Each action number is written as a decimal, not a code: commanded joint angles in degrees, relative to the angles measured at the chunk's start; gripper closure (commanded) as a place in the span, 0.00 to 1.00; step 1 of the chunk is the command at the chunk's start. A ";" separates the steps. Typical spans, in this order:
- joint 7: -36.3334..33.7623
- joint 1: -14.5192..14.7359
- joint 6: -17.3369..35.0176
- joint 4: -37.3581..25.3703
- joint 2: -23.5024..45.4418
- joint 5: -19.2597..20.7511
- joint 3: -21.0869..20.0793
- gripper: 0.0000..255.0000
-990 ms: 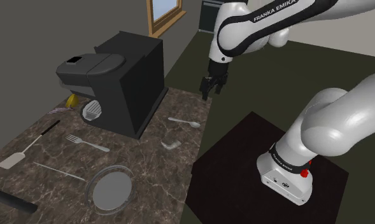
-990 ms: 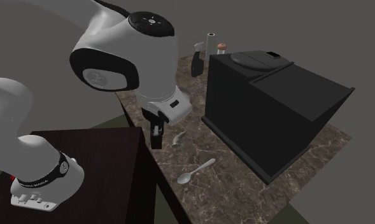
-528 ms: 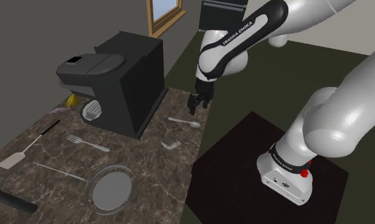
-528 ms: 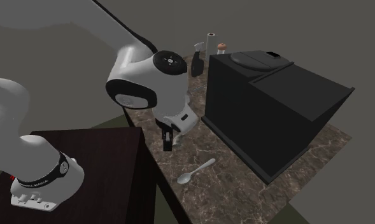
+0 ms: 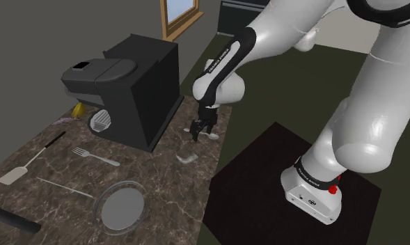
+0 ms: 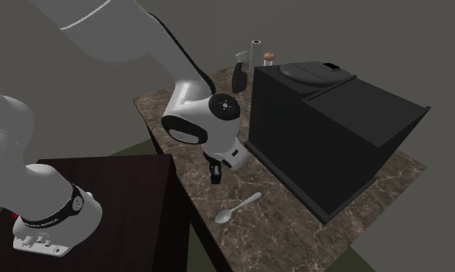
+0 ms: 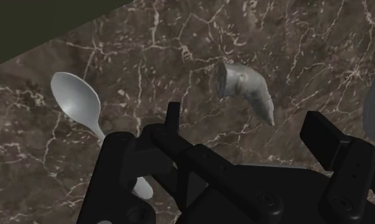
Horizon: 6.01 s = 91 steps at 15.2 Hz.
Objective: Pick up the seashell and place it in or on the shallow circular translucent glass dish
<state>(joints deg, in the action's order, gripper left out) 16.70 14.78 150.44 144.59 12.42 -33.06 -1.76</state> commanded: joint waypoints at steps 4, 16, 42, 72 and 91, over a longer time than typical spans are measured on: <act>5.31 -0.46 4.62 -7.23 11.88 -7.19 -4.49 0.00; 8.99 -1.17 10.21 -12.17 21.85 -11.50 -8.31 0.00; 13.35 0.99 21.19 -7.76 17.48 -14.16 -12.51 0.00; 23.19 -3.92 45.18 -11.15 29.58 -15.41 -25.68 1.00; 12.20 18.20 30.15 -7.24 12.16 -15.91 -6.40 1.00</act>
<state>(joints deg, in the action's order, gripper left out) 30.92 30.41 180.85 138.13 24.11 -49.68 -9.71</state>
